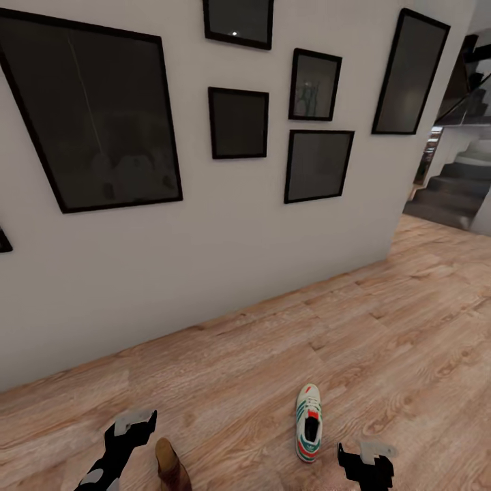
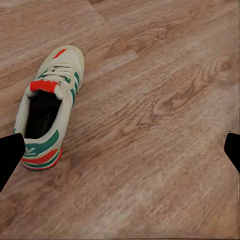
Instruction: Pick up the two gym shoes and the two sandals from the corridor floor and place them onto the hallstand (shoe rack) in the corridor, making sure they are on the rack and not on the floor. Arrange them so the two gym shoes are next to each other and the two sandals are next to each other.
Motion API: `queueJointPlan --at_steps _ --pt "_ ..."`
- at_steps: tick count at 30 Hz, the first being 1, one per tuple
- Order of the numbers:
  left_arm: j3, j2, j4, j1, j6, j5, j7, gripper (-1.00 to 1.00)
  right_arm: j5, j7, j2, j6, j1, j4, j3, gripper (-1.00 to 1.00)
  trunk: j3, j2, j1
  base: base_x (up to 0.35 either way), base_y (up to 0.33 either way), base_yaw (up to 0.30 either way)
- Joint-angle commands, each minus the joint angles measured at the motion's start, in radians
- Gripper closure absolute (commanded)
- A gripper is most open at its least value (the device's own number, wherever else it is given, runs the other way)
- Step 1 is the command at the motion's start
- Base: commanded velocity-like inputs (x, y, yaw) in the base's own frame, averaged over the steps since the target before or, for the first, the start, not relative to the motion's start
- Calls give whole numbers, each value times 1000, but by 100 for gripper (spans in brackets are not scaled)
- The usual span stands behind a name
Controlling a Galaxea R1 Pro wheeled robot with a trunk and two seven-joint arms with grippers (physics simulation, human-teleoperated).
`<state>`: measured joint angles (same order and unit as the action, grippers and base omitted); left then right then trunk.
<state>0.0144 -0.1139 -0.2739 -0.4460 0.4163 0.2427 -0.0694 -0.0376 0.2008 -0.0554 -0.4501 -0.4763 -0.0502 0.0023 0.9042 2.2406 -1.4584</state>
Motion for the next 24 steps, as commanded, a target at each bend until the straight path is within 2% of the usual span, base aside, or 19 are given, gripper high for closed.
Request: queueJointPlan --at_steps 1,24 --pt "2 0 1 0 3 10 -7 -100 -4 0 0 -4 -1 1 1 -100 0 0 0 0 1 -259" --pt "3 -1 1 0 3 10 -7 -100 -4 0 0 -4 -1 1 1 -100 -13 0 0 0 0 -259"
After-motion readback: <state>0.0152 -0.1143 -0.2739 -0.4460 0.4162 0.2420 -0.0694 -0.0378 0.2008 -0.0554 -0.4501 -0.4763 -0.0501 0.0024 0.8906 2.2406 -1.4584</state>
